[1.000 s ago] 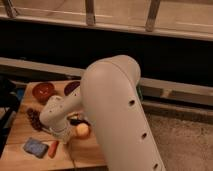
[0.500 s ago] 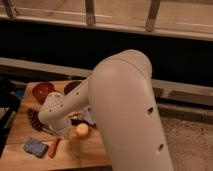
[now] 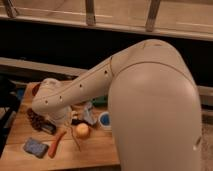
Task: Place fork in purple bowl
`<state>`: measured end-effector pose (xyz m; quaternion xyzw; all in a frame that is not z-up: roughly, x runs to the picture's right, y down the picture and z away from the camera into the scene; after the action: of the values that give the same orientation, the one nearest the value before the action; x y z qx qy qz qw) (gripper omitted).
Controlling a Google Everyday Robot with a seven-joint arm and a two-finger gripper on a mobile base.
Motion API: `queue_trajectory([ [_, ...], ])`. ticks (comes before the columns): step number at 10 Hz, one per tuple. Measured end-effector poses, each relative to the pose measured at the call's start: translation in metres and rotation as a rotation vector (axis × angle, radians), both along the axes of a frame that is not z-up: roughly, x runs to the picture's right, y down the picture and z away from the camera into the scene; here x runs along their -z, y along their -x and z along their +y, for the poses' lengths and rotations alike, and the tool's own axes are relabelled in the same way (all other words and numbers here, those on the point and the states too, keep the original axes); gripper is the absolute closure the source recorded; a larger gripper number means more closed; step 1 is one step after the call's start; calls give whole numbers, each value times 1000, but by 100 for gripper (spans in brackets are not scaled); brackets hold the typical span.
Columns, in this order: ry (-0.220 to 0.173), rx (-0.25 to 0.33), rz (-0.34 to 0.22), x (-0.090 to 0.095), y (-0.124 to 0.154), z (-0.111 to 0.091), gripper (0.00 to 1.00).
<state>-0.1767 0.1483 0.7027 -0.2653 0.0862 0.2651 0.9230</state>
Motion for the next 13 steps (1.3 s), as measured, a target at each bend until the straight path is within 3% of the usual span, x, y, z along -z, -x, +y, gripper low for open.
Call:
queue_trajectory([
  [3,-73,-4,41,12,-13,-58,100],
  [5,-128,-18,24,25,-11,-96,100],
  [11,-127,-13,34,22,-13,-95,100],
  [13,-162,-2,37,14,-5,-112,100],
])
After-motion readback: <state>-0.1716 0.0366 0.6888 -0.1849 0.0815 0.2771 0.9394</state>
